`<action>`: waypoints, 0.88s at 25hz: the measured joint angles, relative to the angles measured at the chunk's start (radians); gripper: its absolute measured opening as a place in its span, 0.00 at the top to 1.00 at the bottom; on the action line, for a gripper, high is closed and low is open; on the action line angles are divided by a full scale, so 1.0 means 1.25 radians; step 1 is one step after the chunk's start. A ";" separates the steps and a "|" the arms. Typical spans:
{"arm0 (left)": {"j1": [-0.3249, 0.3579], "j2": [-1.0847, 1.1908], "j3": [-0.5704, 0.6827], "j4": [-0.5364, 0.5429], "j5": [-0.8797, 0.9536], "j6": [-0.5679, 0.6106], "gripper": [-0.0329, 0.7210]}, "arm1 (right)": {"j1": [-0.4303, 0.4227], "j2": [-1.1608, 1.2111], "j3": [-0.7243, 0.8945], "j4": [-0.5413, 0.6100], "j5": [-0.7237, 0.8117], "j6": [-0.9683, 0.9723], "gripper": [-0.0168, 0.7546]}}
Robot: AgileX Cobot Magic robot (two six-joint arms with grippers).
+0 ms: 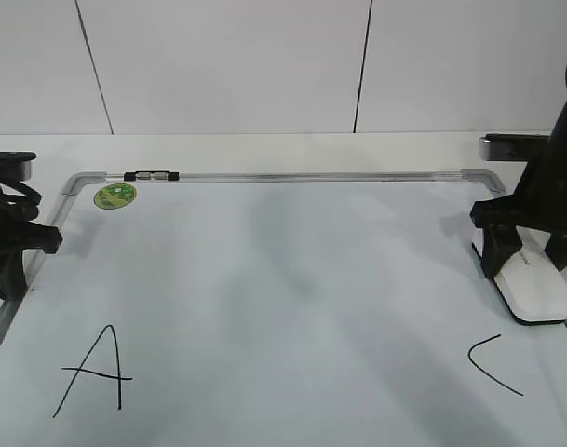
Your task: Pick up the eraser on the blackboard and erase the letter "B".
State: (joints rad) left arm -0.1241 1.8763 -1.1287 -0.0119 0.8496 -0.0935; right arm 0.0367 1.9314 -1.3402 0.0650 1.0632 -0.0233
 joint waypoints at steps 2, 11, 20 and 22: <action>0.000 0.000 0.000 0.000 0.000 0.000 0.93 | 0.000 0.000 0.000 -0.001 0.006 0.000 0.20; 0.000 0.000 0.000 0.000 0.000 0.000 0.93 | 0.000 0.000 -0.014 -0.002 0.050 0.000 0.12; 0.000 0.000 0.000 0.000 0.000 0.000 0.92 | 0.000 0.000 -0.111 0.010 0.113 0.006 0.15; 0.000 0.000 0.000 0.000 0.000 0.000 0.92 | 0.000 0.000 -0.122 0.017 0.115 0.010 0.19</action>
State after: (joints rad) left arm -0.1241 1.8763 -1.1287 -0.0119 0.8496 -0.0935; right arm 0.0367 1.9314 -1.4927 0.0868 1.2069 -0.0110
